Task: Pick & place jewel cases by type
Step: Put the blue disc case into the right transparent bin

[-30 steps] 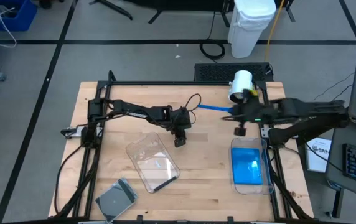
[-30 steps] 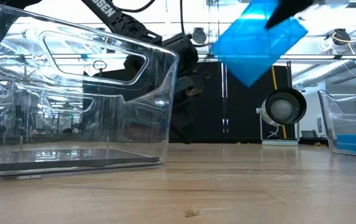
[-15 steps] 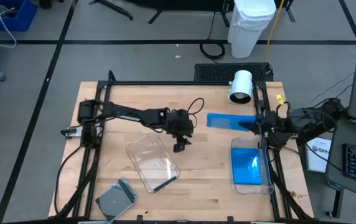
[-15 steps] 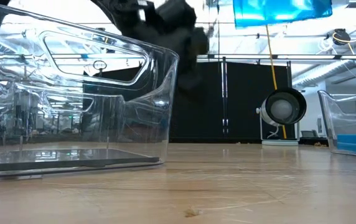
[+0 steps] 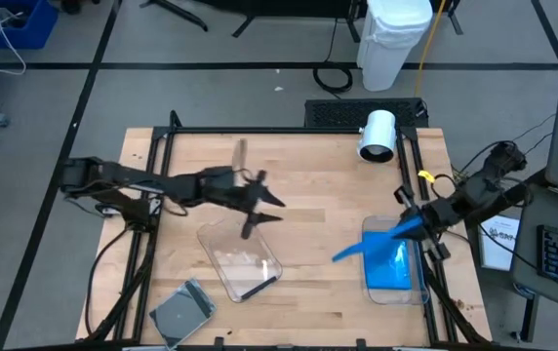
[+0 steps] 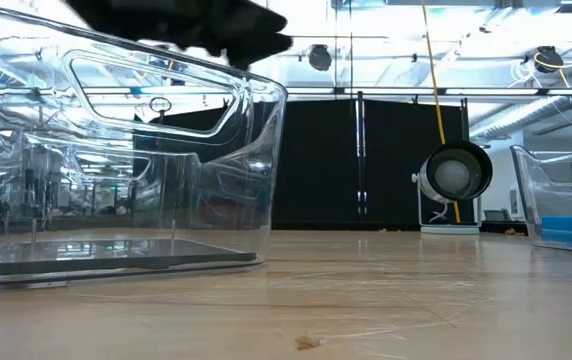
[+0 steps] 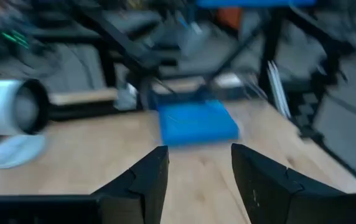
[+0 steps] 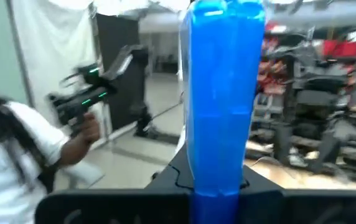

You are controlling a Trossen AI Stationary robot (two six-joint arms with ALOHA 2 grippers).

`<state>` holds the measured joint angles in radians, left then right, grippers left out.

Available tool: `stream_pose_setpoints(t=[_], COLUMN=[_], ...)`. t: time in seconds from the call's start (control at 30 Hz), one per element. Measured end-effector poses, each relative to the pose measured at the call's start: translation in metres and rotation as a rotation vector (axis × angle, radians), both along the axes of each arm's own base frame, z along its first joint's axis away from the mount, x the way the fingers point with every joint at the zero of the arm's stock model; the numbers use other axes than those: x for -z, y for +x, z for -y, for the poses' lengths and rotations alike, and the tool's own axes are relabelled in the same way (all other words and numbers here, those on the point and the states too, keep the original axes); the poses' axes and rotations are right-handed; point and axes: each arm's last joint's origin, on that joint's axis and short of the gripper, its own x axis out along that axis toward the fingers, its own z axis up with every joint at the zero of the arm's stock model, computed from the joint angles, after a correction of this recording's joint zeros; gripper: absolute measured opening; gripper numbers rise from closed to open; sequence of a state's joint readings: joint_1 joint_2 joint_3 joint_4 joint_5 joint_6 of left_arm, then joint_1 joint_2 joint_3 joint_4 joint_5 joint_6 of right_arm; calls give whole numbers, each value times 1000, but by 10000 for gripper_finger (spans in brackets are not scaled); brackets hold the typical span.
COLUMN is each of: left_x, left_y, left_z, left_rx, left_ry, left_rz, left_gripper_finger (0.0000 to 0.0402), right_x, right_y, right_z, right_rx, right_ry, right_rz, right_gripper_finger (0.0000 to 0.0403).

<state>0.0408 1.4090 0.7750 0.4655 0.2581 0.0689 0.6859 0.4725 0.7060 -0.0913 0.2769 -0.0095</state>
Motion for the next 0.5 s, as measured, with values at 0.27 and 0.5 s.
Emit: stream_pose_setpoints(t=[0.27,0.5], left_x=[29,31], left_y=[-57,-71], left_z=[-7,-4], left_rx=[-143,-130], left_ry=[-126,-126], left_rz=[143,177], left_gripper_finger=[182,182], right_x=[-74,-87], right_y=[17,54], right_z=[-22,-60], right_rx=[152,381], right_ry=[-216,-402], right_rz=[-451,-989], right_gripper_finger=[3,3])
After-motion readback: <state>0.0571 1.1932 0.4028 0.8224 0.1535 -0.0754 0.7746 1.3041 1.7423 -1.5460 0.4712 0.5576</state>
